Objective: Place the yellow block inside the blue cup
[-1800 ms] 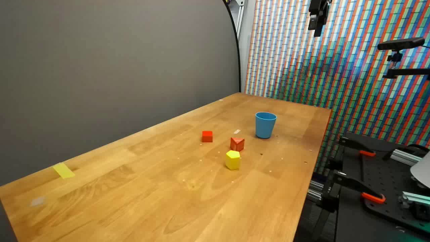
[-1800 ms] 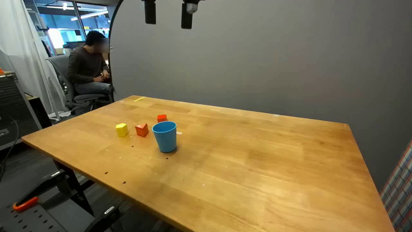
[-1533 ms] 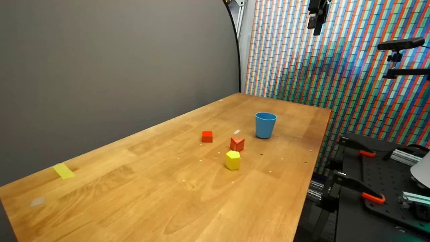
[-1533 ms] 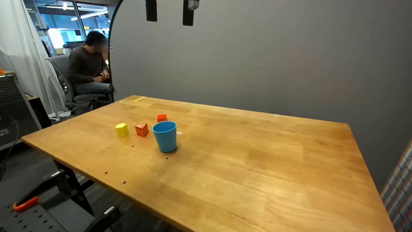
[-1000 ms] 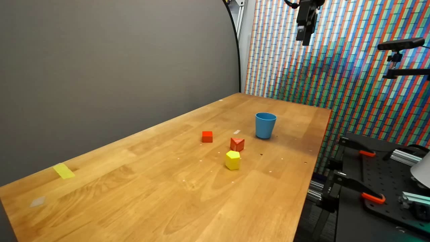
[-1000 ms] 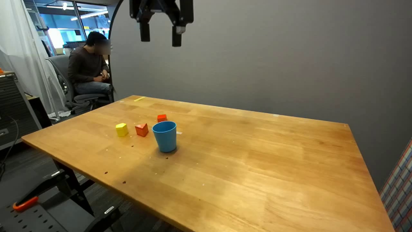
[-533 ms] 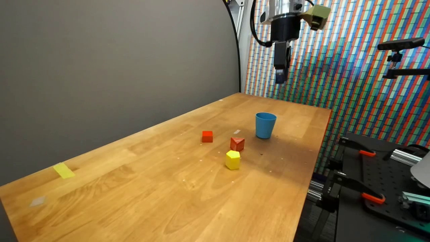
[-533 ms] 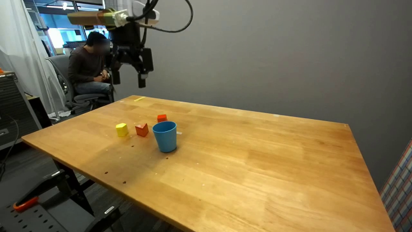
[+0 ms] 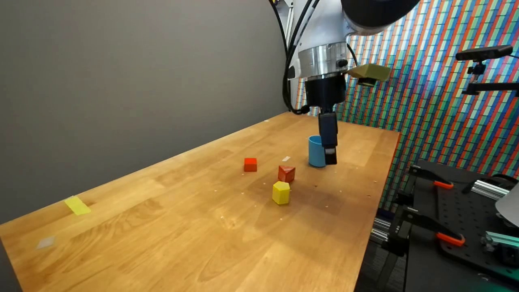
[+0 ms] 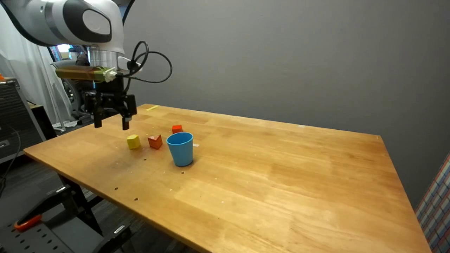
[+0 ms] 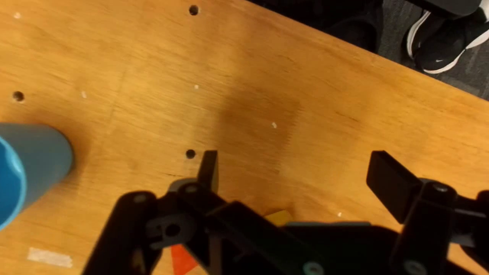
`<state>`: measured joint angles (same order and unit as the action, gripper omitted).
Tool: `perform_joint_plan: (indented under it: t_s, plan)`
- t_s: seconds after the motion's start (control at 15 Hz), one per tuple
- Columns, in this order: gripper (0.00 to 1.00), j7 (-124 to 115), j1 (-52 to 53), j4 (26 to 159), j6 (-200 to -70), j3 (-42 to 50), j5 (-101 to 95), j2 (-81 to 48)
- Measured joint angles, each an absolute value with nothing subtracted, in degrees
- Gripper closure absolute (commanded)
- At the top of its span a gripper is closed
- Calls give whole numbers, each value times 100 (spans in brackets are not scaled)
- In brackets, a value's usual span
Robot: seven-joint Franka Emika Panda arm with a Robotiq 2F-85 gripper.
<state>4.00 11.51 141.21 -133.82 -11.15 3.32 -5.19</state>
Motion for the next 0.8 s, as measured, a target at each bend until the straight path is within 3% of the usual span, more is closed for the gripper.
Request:
perform_joint_plan:
  t_s: [0.8]
  plan:
    - [0,397,1297,14056,-15737,-1230,-227,-1731]
